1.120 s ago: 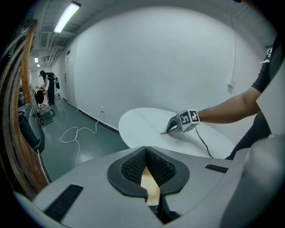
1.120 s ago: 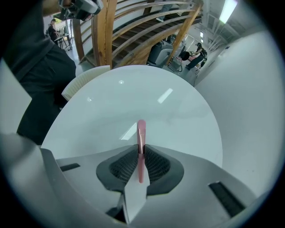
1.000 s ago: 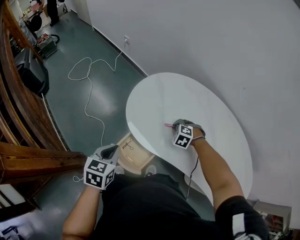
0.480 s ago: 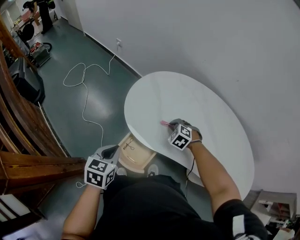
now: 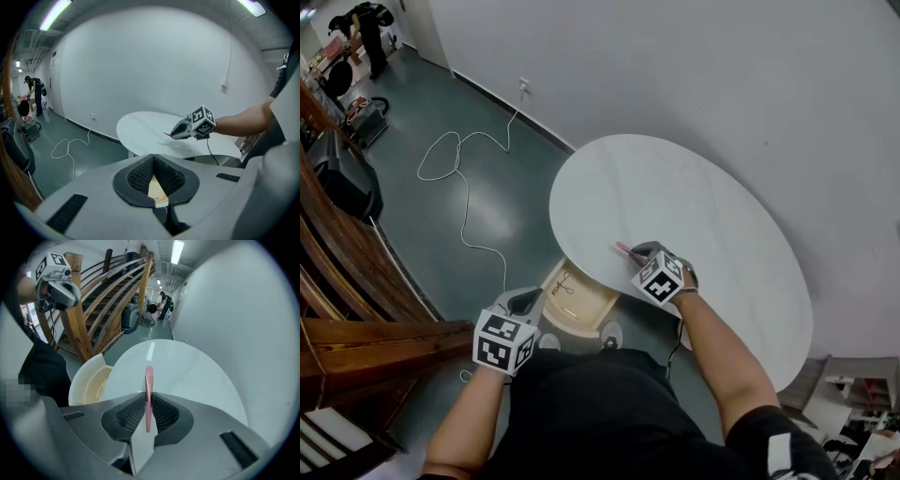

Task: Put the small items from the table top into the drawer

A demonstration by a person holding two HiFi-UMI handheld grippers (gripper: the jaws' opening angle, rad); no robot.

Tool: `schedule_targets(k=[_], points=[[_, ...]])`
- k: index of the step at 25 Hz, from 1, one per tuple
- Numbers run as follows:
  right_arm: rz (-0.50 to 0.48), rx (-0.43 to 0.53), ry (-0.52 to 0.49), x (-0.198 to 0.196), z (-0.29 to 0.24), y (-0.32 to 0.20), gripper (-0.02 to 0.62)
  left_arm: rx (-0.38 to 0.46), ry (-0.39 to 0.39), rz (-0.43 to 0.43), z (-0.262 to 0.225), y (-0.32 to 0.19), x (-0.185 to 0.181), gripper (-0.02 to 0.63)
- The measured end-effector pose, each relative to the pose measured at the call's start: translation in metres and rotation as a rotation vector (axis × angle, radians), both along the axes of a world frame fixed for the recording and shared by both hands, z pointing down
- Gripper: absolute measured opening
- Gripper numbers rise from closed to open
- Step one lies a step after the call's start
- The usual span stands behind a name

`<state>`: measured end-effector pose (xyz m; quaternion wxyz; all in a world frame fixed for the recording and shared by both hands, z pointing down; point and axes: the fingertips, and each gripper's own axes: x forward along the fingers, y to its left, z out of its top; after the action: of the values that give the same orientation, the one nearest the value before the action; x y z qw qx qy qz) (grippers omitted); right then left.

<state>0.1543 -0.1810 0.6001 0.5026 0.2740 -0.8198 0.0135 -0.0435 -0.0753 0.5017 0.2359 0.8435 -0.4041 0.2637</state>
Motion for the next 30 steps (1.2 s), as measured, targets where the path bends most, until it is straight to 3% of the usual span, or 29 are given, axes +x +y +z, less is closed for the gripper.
schedule_targets(k=[12, 21, 27, 30], points=[[0.089, -0.039, -0.126, -0.046, -0.008, 0.051, 0.044, -0.016, 0.017, 0.094, 0.010, 0.010, -0.011, 0.014], [0.199, -0.179, -0.248, -0.085, 0.022, 0.096, 0.044, -0.054, 0.027, 0.149, 0.028, 0.019, -0.013, 0.014], [0.250, -0.272, -0.244, -0.104, 0.066, 0.115, 0.044, -0.066, 0.012, 0.132, 0.037, 0.014, -0.033, 0.014], [0.326, -0.318, -0.248, -0.107, 0.088, 0.115, 0.044, -0.077, 0.003, 0.121, 0.040, 0.013, -0.040, 0.014]])
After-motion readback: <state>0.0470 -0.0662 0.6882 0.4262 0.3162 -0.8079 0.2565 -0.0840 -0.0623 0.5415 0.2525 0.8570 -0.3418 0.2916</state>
